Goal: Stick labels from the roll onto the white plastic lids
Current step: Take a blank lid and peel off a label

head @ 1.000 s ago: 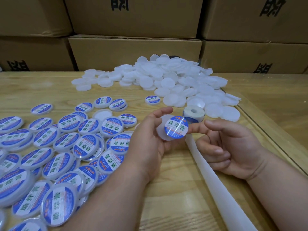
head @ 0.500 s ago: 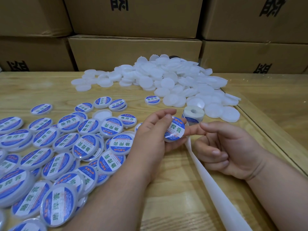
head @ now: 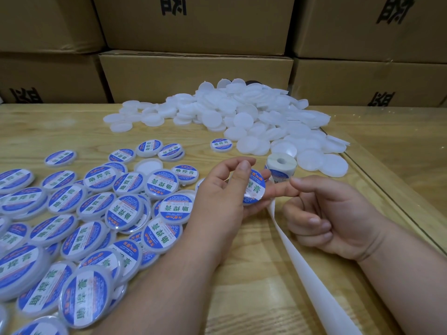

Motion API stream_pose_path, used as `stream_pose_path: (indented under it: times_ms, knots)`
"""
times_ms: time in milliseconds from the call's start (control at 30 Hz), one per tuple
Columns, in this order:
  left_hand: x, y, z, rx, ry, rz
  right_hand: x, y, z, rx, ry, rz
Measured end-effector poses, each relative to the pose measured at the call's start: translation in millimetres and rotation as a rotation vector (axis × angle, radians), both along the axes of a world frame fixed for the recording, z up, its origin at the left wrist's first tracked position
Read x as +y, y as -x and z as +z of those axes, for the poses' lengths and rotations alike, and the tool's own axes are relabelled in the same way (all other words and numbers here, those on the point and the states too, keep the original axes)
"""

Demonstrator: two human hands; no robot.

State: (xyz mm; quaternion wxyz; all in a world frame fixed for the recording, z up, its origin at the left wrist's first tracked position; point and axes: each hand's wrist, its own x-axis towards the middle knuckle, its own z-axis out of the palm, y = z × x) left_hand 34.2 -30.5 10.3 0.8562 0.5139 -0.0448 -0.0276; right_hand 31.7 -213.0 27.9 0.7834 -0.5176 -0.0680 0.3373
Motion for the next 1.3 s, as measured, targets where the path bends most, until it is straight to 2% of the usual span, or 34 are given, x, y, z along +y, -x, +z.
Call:
stream_pose_path:
  times_ms: [433, 700, 767, 833, 967, 1033, 1067, 1133, 1233, 1300]
  knots:
    - [0.3, -1.7, -4.6, -0.039, -0.076, 0.054, -0.7, 0.7, 0.0, -0.007, 0.012, -0.025]
    - [4.4, -9.0, -12.5, -0.027, 0.011, 0.078, -2.9, 1.4, -1.3, -0.048, -0.049, -0.078]
    - [3.7, -8.1, -11.5, -0.022, 0.022, 0.062, -0.3, 1.5, -2.3, -0.102, -0.058, -0.148]
    - [1.9, -4.3, -5.6, 0.0, 0.039, 0.056, 4.5, 2.9, -3.4, -0.174, -0.048, -0.315]
    - [-2.3, 1.5, -0.6, 0.0, -0.152, 0.016, 16.4, 13.4, -5.6, -0.495, 0.294, -0.687]
    - [-4.9, 3.5, -1.9, -0.055, -0.263, -0.031, 20.1, 13.6, 1.5, -0.62, 0.464, -0.768]
    - [-5.8, 4.2, -3.1, -0.083, -0.298, -0.043, 23.6, 12.4, 9.2, -0.676, 0.537, -0.738]
    - [-4.7, 3.8, -5.2, -0.124, -0.307, -0.04, 32.8, 6.0, 26.4, -0.757, 0.703, -0.537]
    - [-0.4, 0.0, -3.0, -0.098, -0.209, -0.005, 46.5, -14.6, 47.0, -0.855, 0.915, -0.342]
    - [0.4, -1.8, -0.9, -0.062, -0.133, -0.005, 57.6, -30.0, 61.8, -0.828, 0.929, -0.244]
